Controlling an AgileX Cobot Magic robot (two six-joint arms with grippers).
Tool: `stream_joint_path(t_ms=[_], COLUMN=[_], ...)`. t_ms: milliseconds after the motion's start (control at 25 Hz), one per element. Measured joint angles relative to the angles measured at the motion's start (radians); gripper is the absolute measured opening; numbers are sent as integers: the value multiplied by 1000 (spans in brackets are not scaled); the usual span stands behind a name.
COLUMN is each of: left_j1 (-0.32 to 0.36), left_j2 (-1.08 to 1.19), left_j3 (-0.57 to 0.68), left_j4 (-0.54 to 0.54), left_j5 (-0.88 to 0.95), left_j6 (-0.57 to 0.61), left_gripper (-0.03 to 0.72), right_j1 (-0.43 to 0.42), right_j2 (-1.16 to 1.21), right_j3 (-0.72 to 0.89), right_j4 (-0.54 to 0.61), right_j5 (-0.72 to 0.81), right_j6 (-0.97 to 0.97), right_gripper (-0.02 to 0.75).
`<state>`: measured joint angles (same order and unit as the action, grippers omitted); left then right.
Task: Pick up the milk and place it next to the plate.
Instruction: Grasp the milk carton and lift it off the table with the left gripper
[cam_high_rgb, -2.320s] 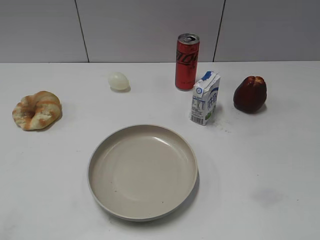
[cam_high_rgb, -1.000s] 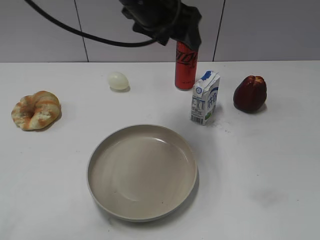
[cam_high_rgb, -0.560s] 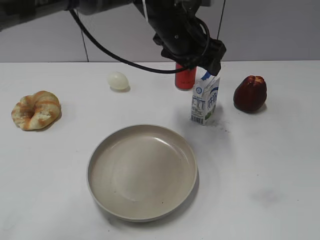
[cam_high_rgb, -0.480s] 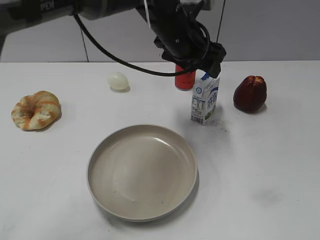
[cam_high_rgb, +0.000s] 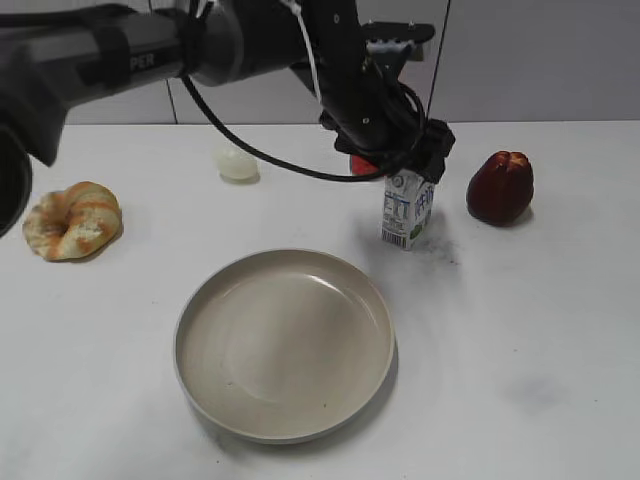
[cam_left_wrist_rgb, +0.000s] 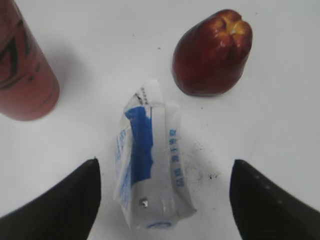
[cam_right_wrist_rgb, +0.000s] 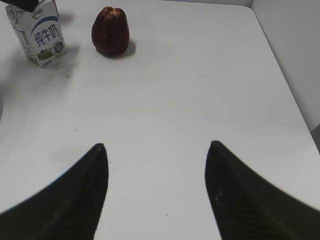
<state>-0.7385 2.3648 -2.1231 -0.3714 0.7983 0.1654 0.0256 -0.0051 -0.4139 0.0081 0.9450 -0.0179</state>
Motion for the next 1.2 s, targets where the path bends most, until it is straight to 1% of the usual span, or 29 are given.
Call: stream_joint_path(t_ms=[240,360,560,880,960,1200], left_j1=[-1,-1,-2,-2,-2,-3], left_j2=[59,73,98,99,99,88], left_j3=[0,0,0,0,0,0], left_j4=[-2,-1,-1,14,20,39], left_j5=[-19,-44,-59,-85,-85,-73], left_j6=[0,-1,-18,-22,-23,-23], left_gripper=[603,581,515,331,313,308], right_j1=[0,0,0,0,0,0], right_j2=[0,0,0,0,0,0], right_j3=[0,0,0,0,0,0], right_j4=[0,0,0,0,0,0], right_j5=[0,0,0,-1,-1,-1], right_j6=[0,0,0,0,0,0], right_gripper=[466,466,466,466,466,466])
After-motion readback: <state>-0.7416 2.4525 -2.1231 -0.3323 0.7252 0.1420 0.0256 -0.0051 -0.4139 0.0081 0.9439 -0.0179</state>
